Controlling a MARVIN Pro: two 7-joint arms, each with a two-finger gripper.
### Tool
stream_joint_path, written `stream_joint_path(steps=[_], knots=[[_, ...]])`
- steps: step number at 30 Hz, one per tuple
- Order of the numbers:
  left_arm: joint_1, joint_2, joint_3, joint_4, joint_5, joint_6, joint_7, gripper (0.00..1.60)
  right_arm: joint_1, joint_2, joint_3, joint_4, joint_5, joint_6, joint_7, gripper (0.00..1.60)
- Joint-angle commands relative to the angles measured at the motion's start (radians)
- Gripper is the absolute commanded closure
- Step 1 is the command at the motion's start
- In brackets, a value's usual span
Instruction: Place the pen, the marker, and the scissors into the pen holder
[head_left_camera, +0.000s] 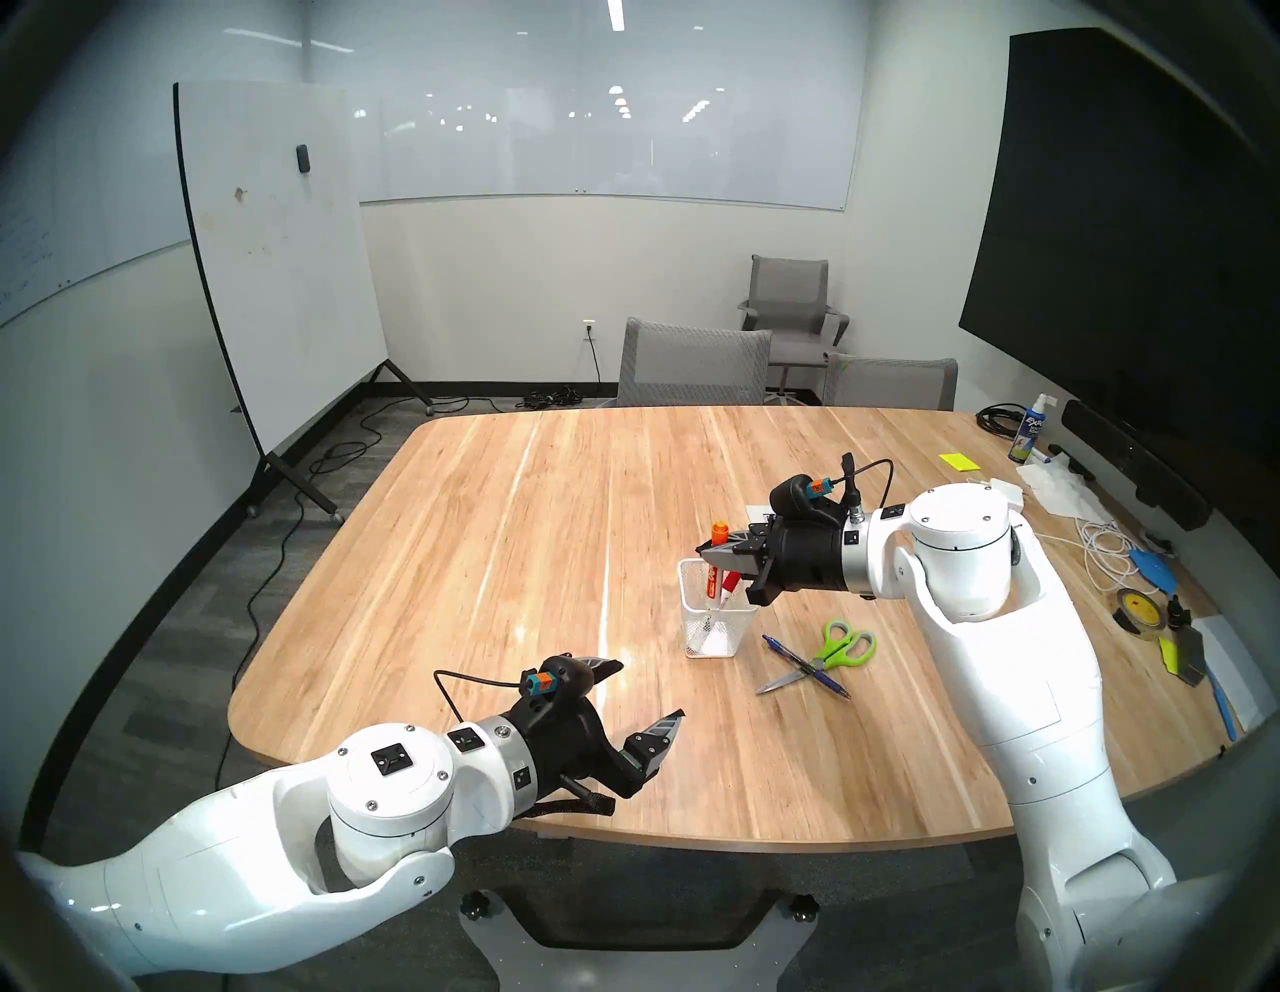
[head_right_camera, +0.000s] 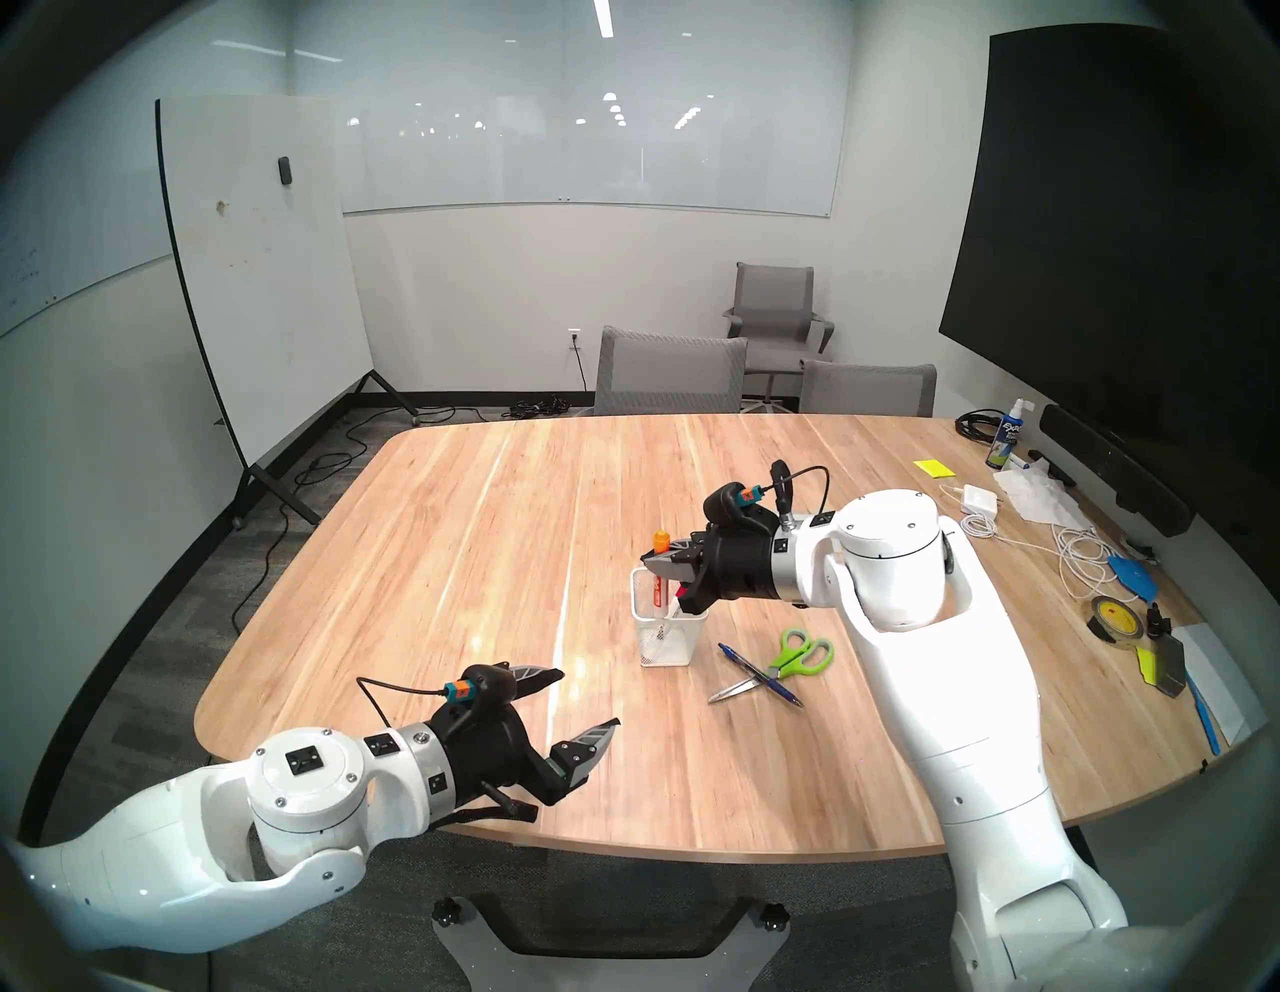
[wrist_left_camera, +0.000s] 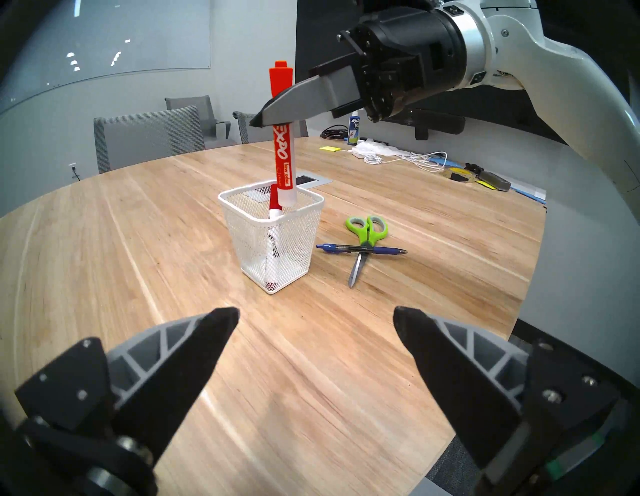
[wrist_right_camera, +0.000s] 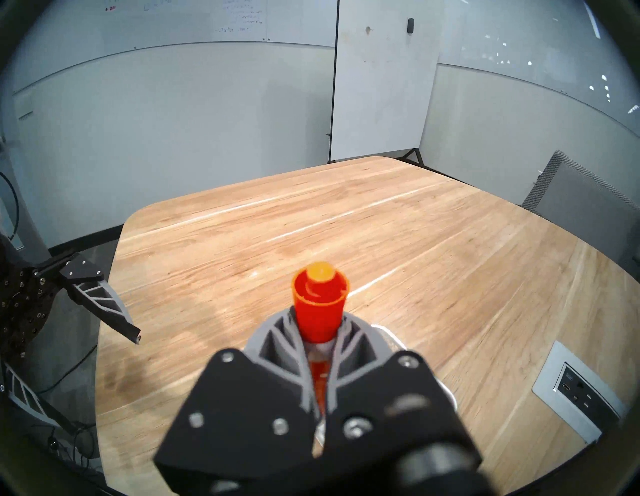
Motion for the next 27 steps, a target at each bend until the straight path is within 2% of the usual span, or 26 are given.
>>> stream_joint_path(steps=[1,27], knots=[[-0.003,-0.003,-0.003,-0.014,0.002,-0.011,-0.002,0.0,0.064,-0.039,-0.001,0.015,0.009,-0.004,-0.013,1.6],[-0.003,-0.002,-0.002,-0.014,0.002,-0.014,-0.002,0.0,0.043,-0.059,-0.023,0.078,0.0,-0.049,-0.069,1.6]])
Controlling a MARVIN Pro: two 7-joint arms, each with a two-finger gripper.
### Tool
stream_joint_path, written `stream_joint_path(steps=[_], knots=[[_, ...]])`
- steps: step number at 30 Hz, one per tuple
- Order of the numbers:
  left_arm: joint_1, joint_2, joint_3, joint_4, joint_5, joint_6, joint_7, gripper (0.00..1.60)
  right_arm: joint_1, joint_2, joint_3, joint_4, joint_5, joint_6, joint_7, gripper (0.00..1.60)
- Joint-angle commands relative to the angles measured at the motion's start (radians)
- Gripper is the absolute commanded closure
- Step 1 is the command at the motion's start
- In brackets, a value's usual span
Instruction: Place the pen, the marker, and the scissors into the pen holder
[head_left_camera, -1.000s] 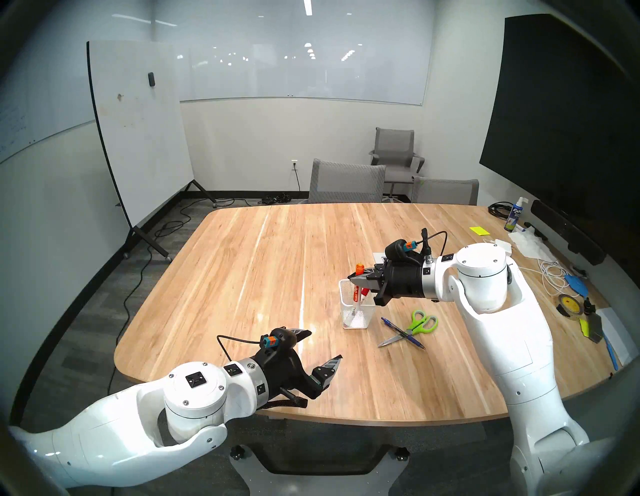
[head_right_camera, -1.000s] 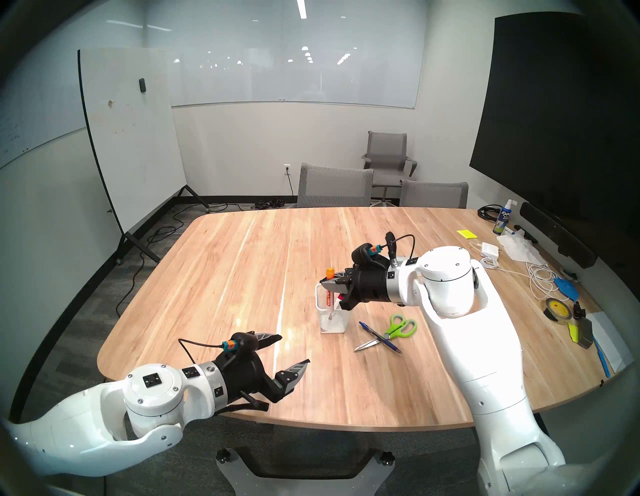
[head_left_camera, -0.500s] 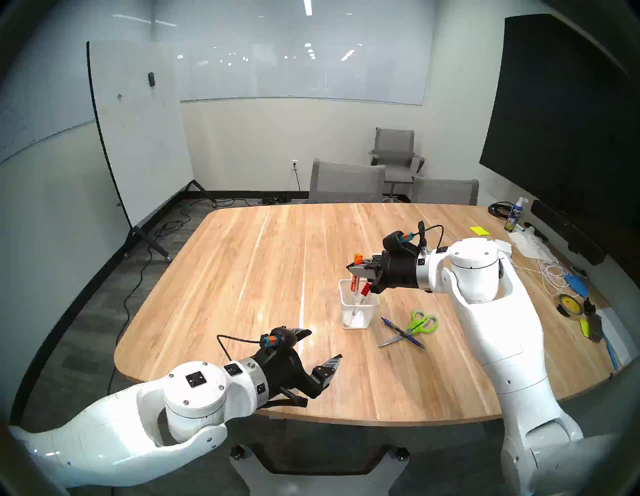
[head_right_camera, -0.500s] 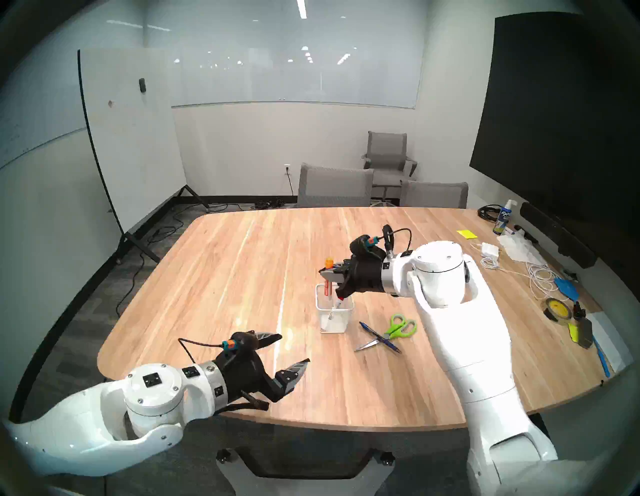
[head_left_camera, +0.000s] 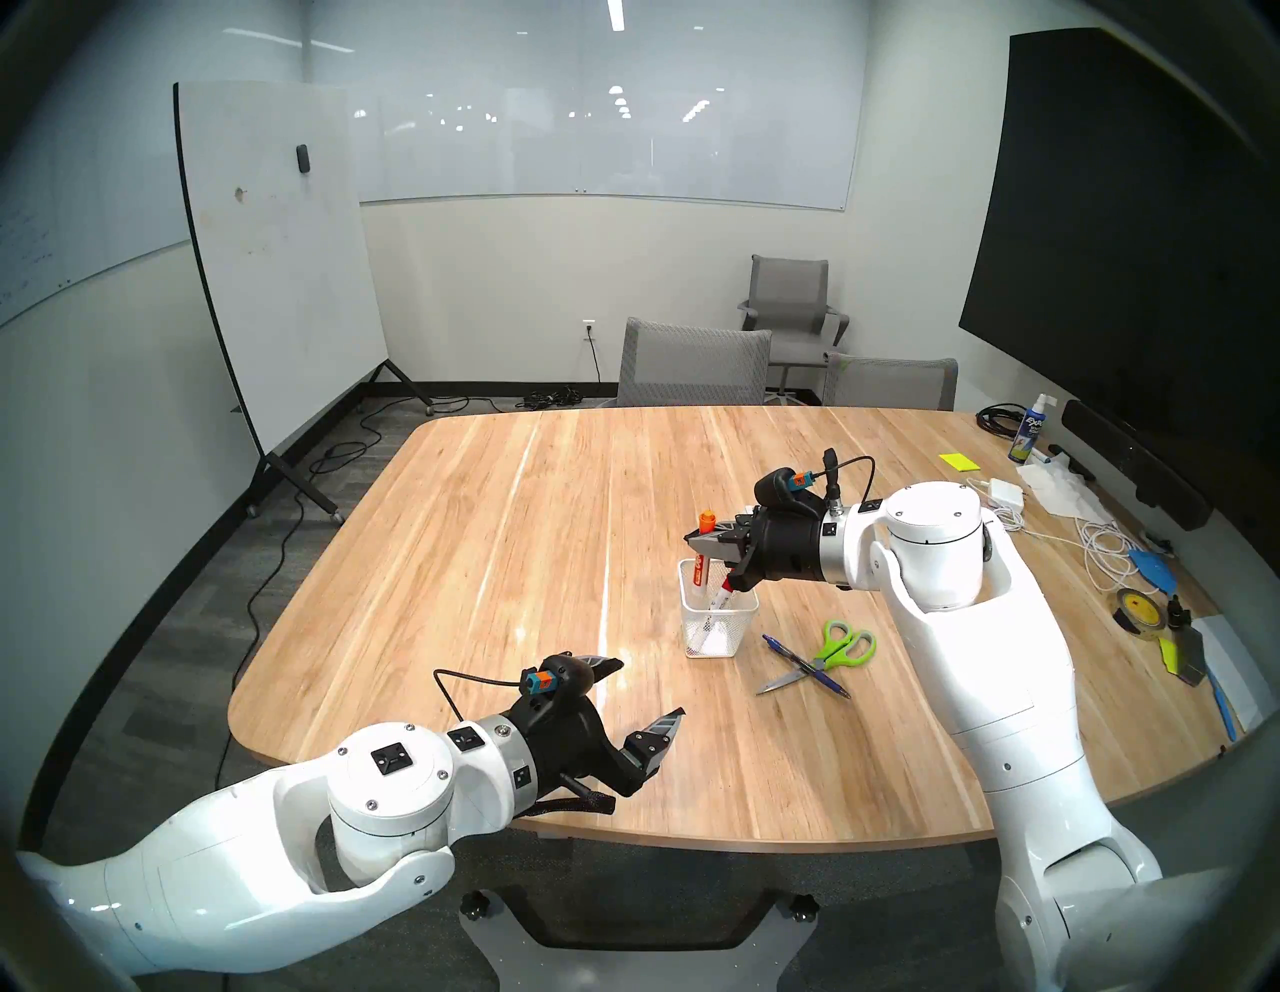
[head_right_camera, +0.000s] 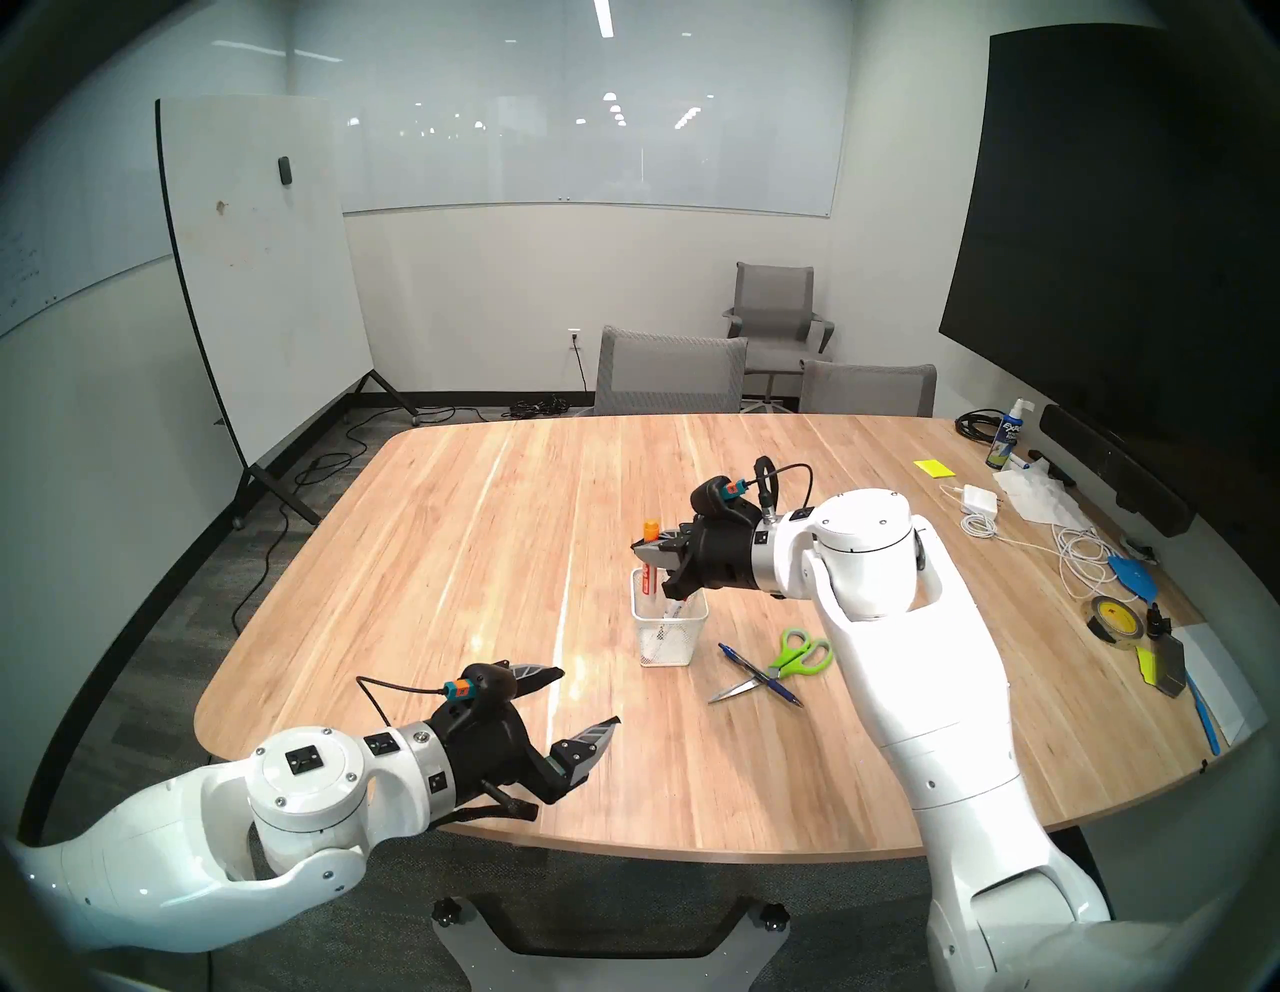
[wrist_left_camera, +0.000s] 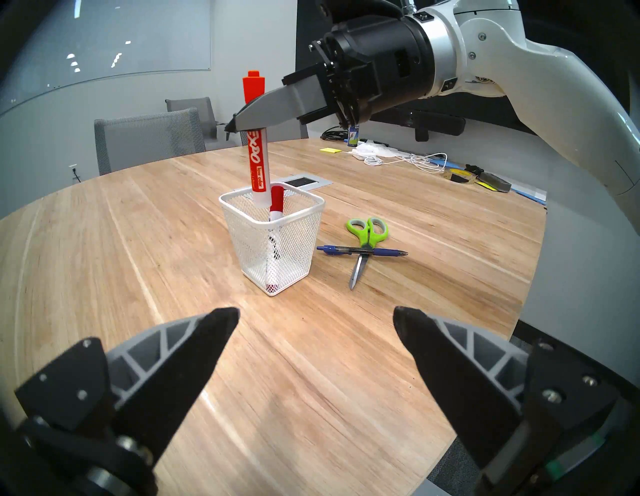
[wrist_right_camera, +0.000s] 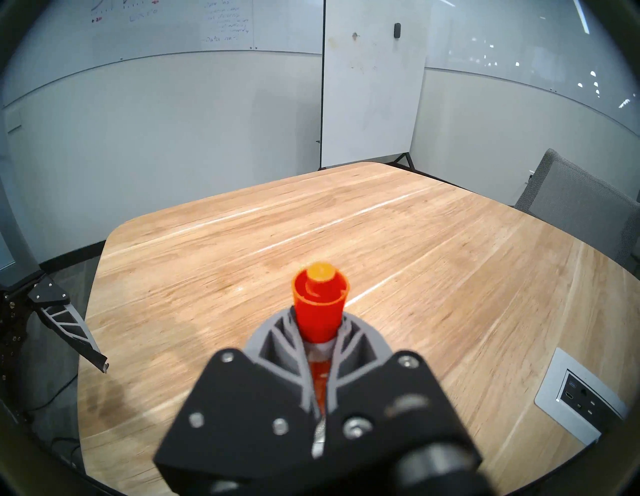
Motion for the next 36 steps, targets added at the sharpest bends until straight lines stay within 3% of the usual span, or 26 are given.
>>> stream_joint_path(steps=[1,36], knots=[[-0.002,-0.002,-0.002,-0.015,0.002,-0.01,-0.003,0.0,0.013,-0.012,0.004,0.004,0.002,-0.014,-0.009,1.6],[-0.002,-0.002,-0.002,-0.015,0.001,-0.011,-0.002,0.0,0.032,-0.014,-0.03,0.104,-0.023,-0.048,-0.042,1.6]])
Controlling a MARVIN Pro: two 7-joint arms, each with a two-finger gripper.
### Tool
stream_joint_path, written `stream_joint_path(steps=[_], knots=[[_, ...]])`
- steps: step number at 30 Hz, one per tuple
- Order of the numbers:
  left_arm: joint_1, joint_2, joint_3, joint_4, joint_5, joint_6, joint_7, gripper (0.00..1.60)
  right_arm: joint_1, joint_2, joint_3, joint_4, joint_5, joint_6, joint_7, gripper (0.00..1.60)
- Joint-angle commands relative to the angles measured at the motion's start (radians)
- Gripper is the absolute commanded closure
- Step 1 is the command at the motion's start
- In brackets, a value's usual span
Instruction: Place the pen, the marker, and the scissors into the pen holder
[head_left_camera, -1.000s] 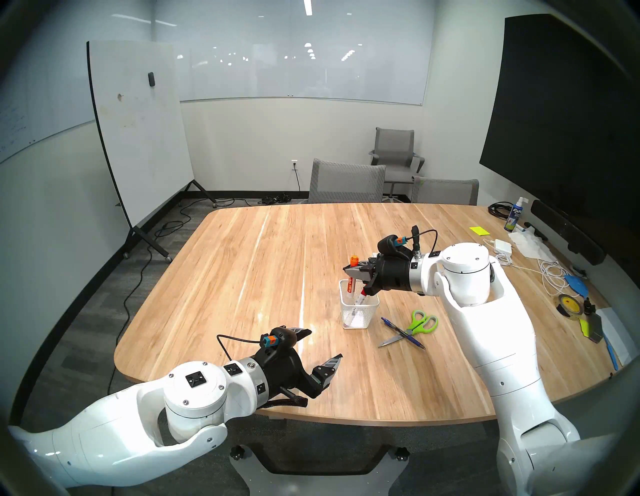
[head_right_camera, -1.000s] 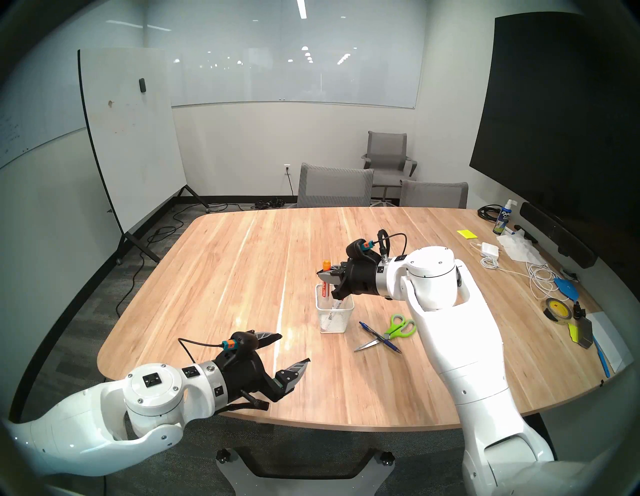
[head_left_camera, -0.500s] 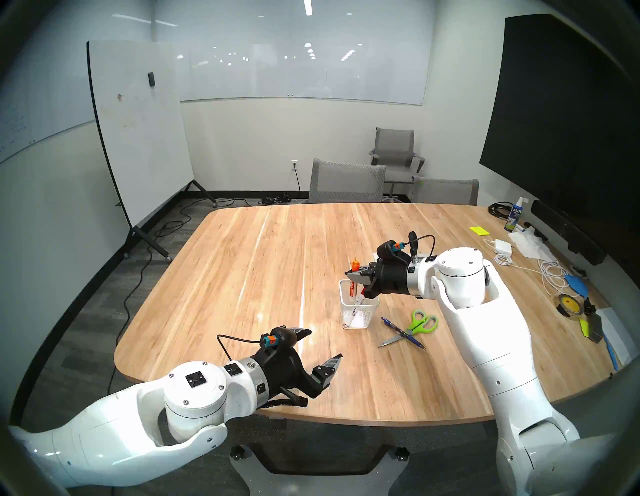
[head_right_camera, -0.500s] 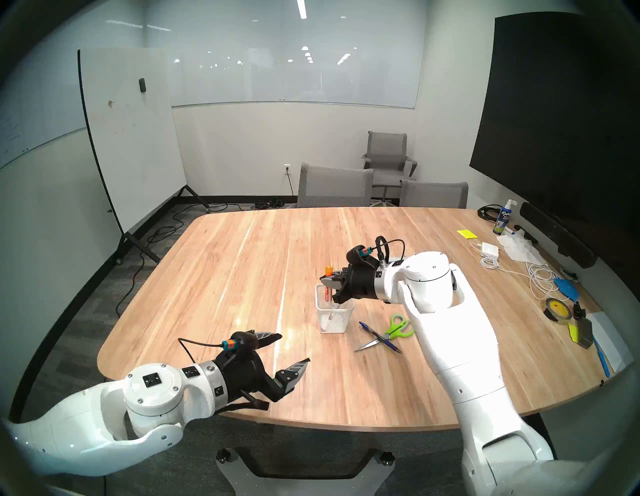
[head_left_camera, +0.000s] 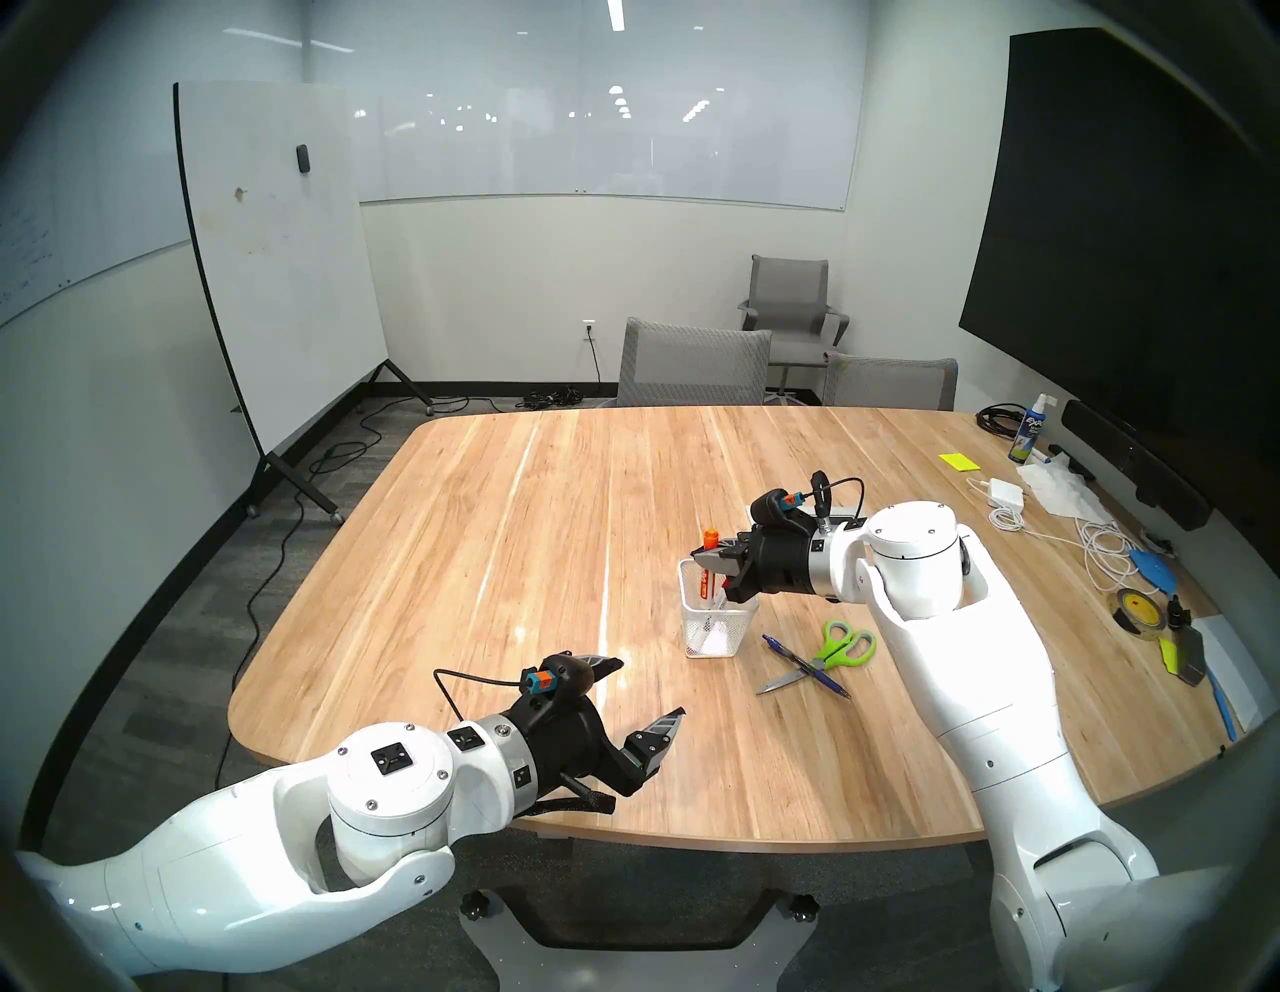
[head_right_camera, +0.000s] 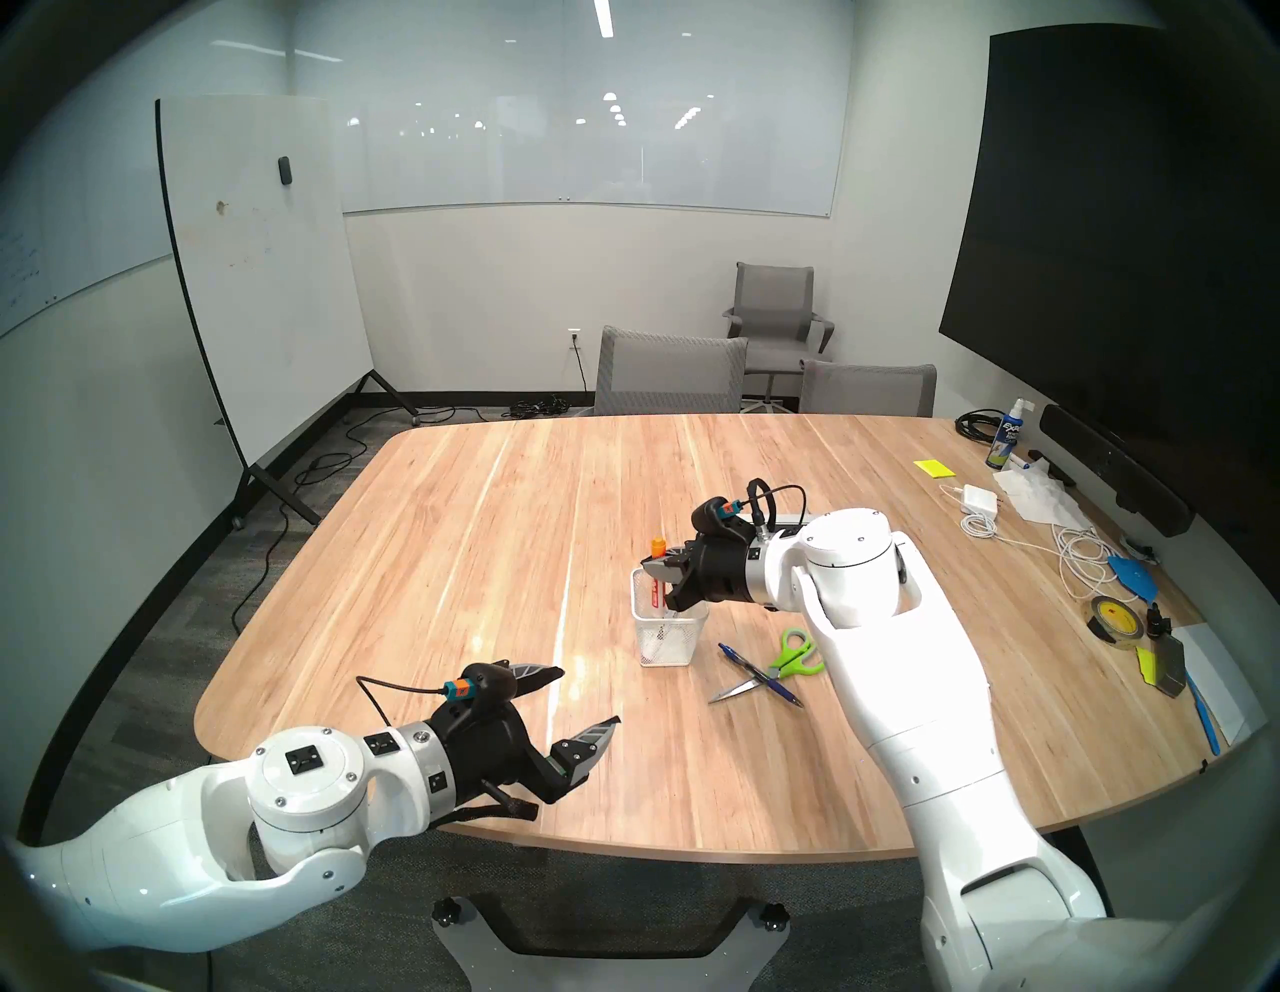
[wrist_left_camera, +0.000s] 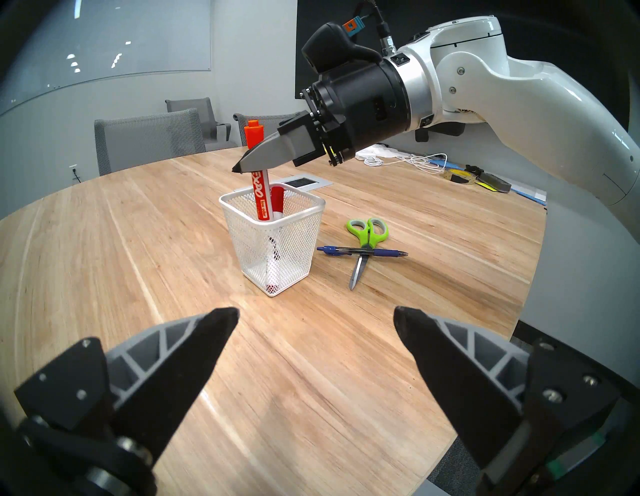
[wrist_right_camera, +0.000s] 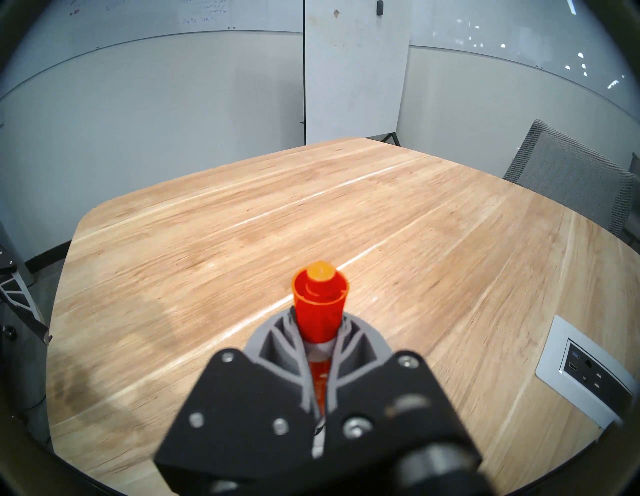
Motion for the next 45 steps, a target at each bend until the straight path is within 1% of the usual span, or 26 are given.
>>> stream_joint_path(steps=[1,18,20,21,22,23,24,25,26,29,38,42,44,45], knots=[[-0.001,-0.002,-0.002,-0.015,0.001,-0.009,-0.002,0.0,0.013,-0.006,-0.001,-0.007,0.002,-0.008,0.0,1.6],[-0.001,-0.002,-0.002,-0.015,0.001,-0.01,-0.002,0.0,0.006,-0.006,-0.008,0.0,0.007,-0.012,-0.003,1.6],[-0.001,-0.002,-0.002,-0.015,0.001,-0.01,-0.002,0.0,0.004,-0.006,-0.008,-0.001,0.007,-0.011,-0.004,1.49],[-0.001,-0.002,-0.002,-0.015,0.001,-0.01,-0.002,0.0,0.004,-0.006,-0.008,-0.001,0.007,-0.011,-0.004,1.34],[-0.001,-0.002,-0.002,-0.015,0.001,-0.01,-0.002,0.0,0.003,-0.006,-0.008,0.0,0.007,-0.011,-0.005,1.31],[-0.001,-0.002,-0.002,-0.015,0.001,-0.01,-0.002,0.0,0.003,-0.006,-0.007,0.001,0.007,-0.012,-0.005,1.24],[-0.001,-0.002,-0.002,-0.015,0.001,-0.01,-0.002,0.0,0.003,-0.006,-0.007,0.001,0.007,-0.012,-0.005,1.24],[-0.001,-0.002,-0.002,-0.015,0.001,-0.01,-0.002,0.0,0.002,-0.006,-0.007,0.002,0.007,-0.013,-0.005,0.99],[-0.001,-0.002,-0.002,-0.015,0.001,-0.01,-0.002,0.0,0.001,-0.005,-0.006,0.003,0.006,-0.014,-0.005,0.95],[-0.001,-0.002,-0.002,-0.015,0.001,-0.01,-0.002,0.0,0.001,-0.004,-0.005,0.005,0.006,-0.017,-0.005,0.88],[-0.002,-0.002,-0.002,-0.015,0.001,-0.01,-0.002,0.0,0.0,-0.002,0.0,0.002,0.007,-0.017,-0.001,0.86],[-0.002,-0.002,-0.002,-0.015,0.001,-0.01,-0.002,0.0,0.002,0.001,0.005,0.001,0.008,-0.018,0.006,0.82],[-0.002,-0.002,-0.002,-0.015,0.001,-0.01,-0.002,0.0,0.002,0.002,0.006,0.001,0.008,-0.019,0.009,0.67],[-0.002,-0.002,-0.002,-0.015,0.001,-0.01,-0.002,0.0,0.002,0.002,0.007,0.001,0.007,-0.019,0.01,0.34]])
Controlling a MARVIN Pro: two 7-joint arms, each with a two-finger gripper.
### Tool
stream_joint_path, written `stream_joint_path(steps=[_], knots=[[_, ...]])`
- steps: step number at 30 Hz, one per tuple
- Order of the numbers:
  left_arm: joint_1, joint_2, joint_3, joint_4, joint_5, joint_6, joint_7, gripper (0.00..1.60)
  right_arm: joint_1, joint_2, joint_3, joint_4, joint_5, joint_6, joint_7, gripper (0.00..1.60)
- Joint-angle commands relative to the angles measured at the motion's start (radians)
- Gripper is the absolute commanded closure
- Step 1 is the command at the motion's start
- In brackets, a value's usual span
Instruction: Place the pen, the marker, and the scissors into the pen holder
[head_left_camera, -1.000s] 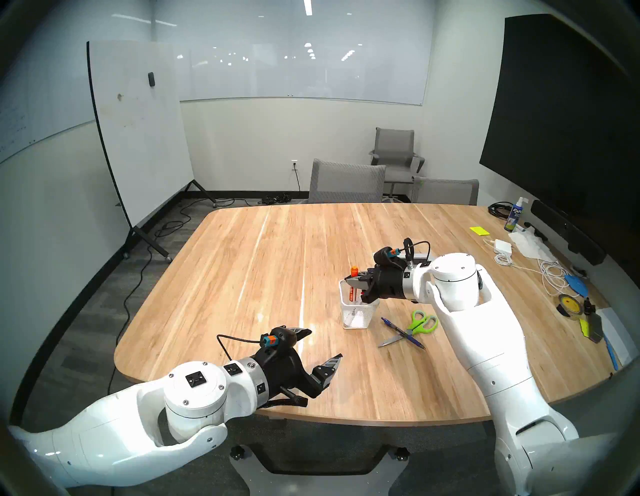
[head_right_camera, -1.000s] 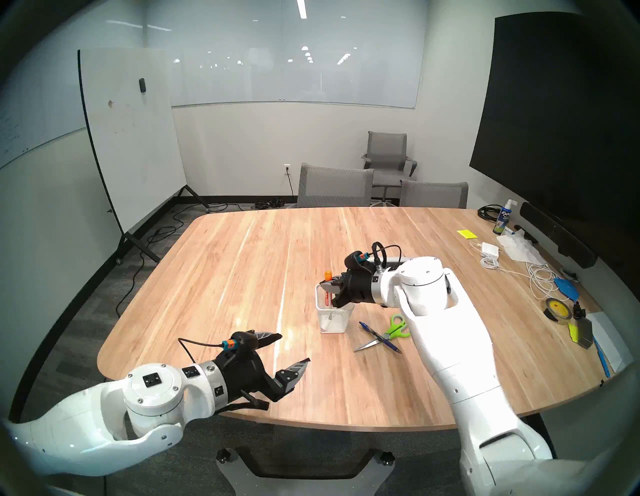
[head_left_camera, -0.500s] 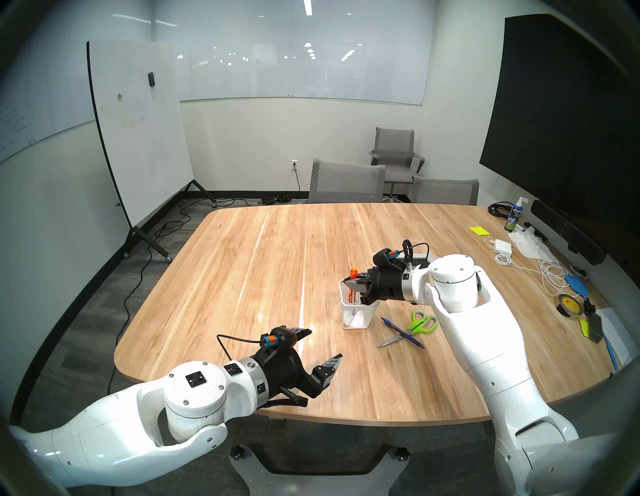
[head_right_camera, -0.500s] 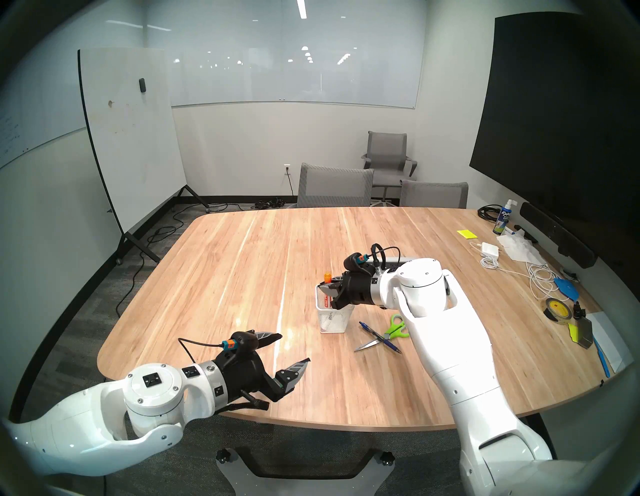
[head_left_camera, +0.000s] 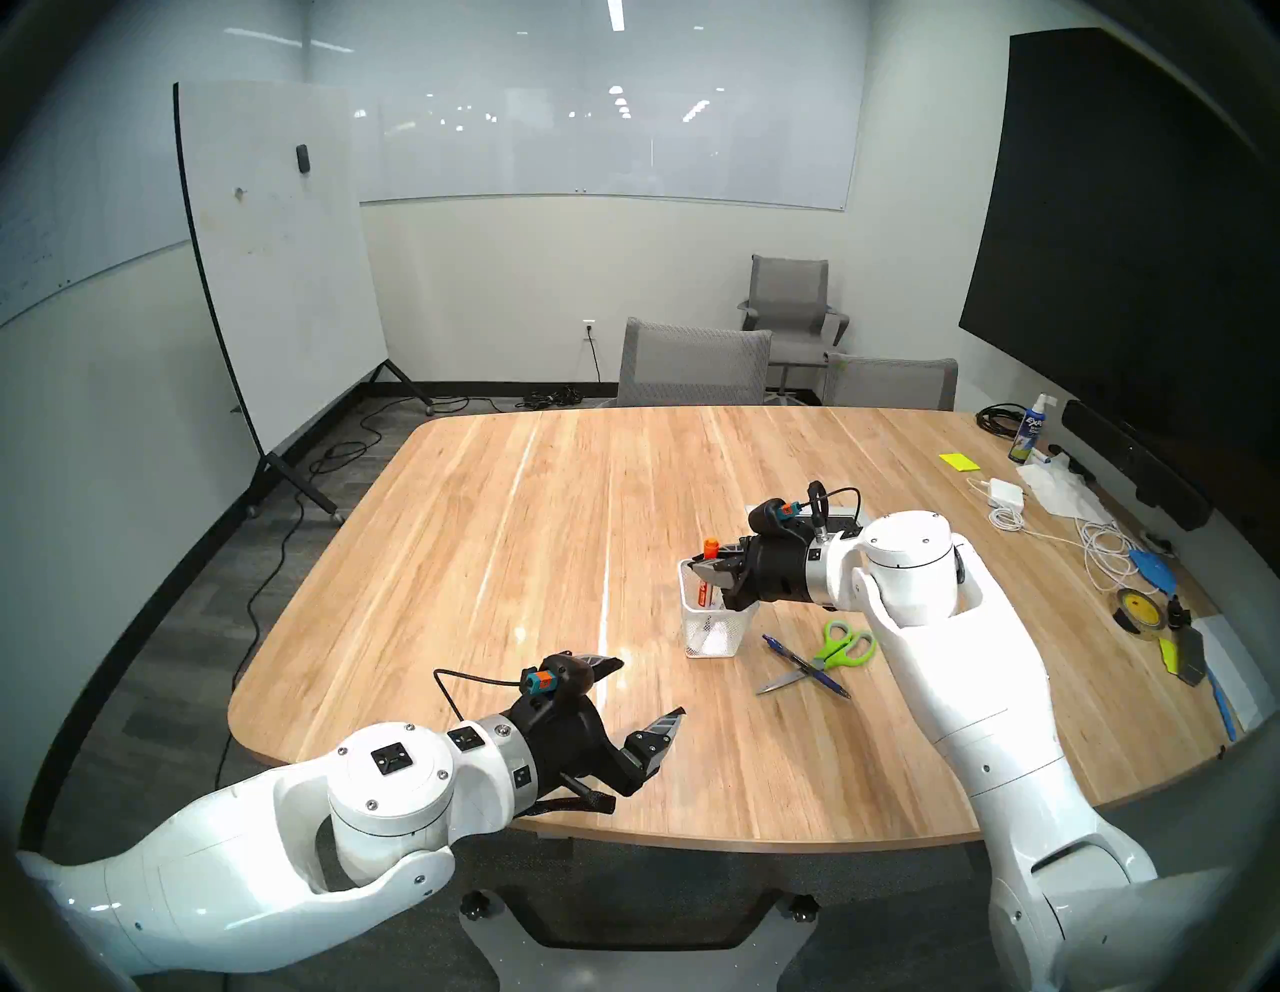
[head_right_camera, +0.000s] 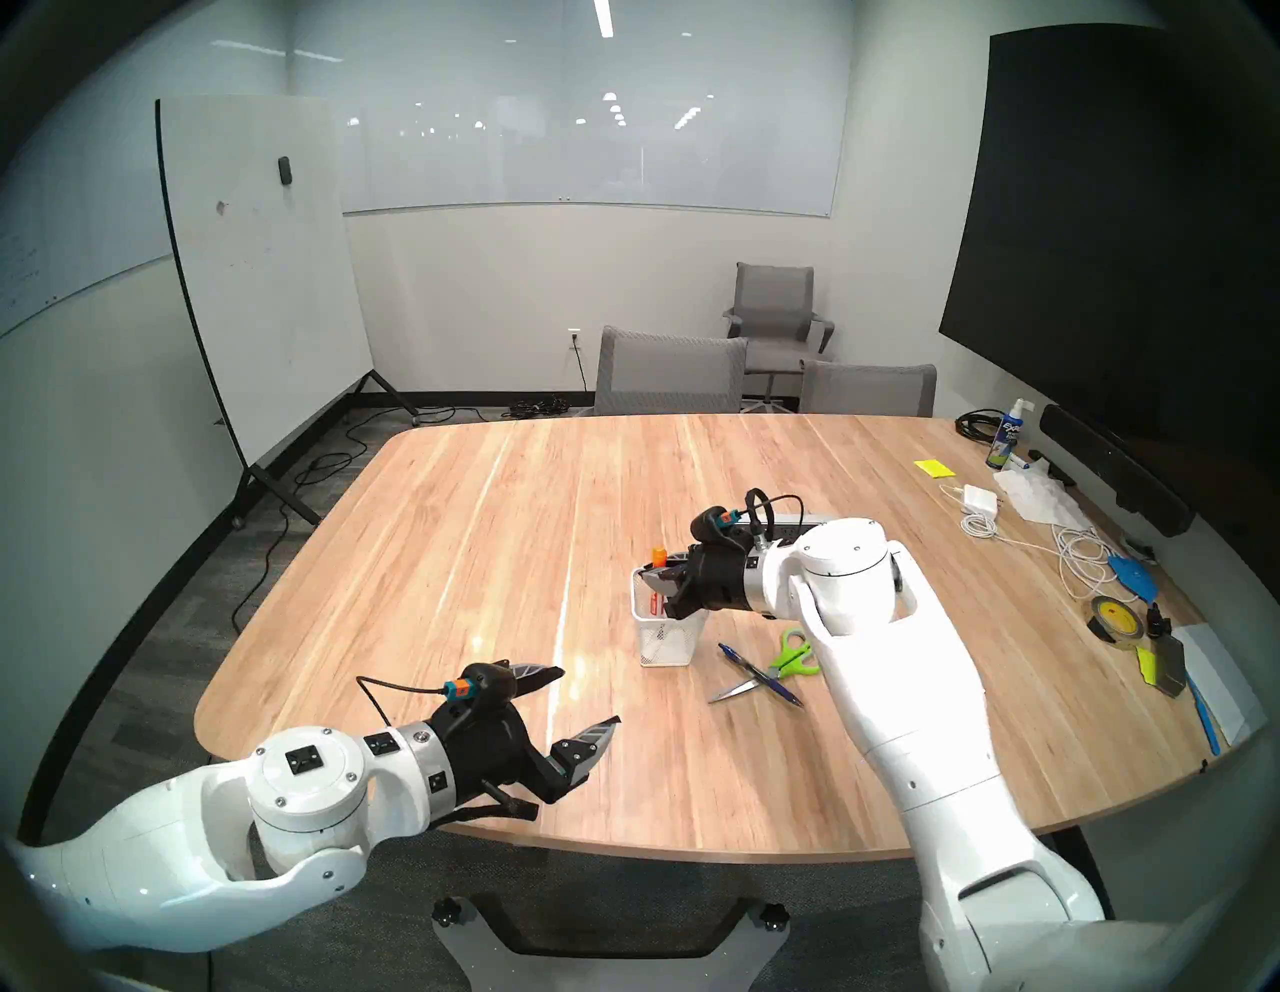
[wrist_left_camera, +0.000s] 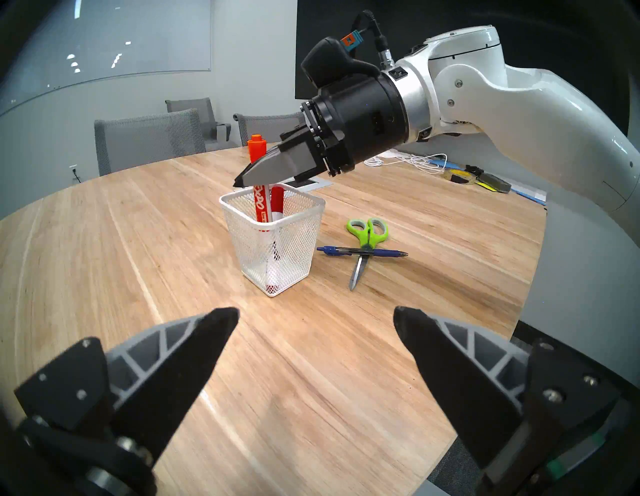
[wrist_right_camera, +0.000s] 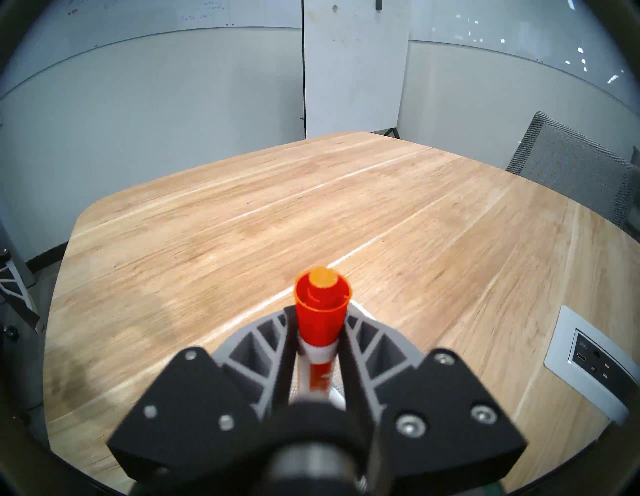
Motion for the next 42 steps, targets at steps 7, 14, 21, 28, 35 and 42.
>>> stream_joint_path(steps=[7,14,21,28,35,42], knots=[[-0.001,-0.002,-0.002,-0.015,0.001,-0.009,-0.002,0.0,0.011,0.005,0.014,-0.02,0.002,-0.008,0.016,0.0],[-0.001,-0.002,-0.002,-0.015,0.001,-0.009,-0.002,0.0,0.009,0.005,0.018,-0.023,0.0,-0.008,0.019,0.0],[-0.001,-0.002,-0.002,-0.015,0.001,-0.009,-0.002,0.0,0.005,0.013,0.033,-0.04,0.002,-0.002,0.027,0.0],[-0.002,-0.002,-0.002,-0.015,0.001,-0.008,-0.002,0.0,-0.035,0.06,0.078,-0.12,0.016,0.005,0.066,0.0],[-0.002,-0.002,-0.002,-0.015,0.001,-0.008,-0.002,0.0,-0.048,0.105,0.115,-0.137,0.017,-0.001,0.101,0.0],[-0.002,-0.002,-0.002,-0.015,0.001,-0.008,-0.002,0.0,-0.088,0.163,0.168,-0.182,0.015,-0.016,0.137,0.0]])
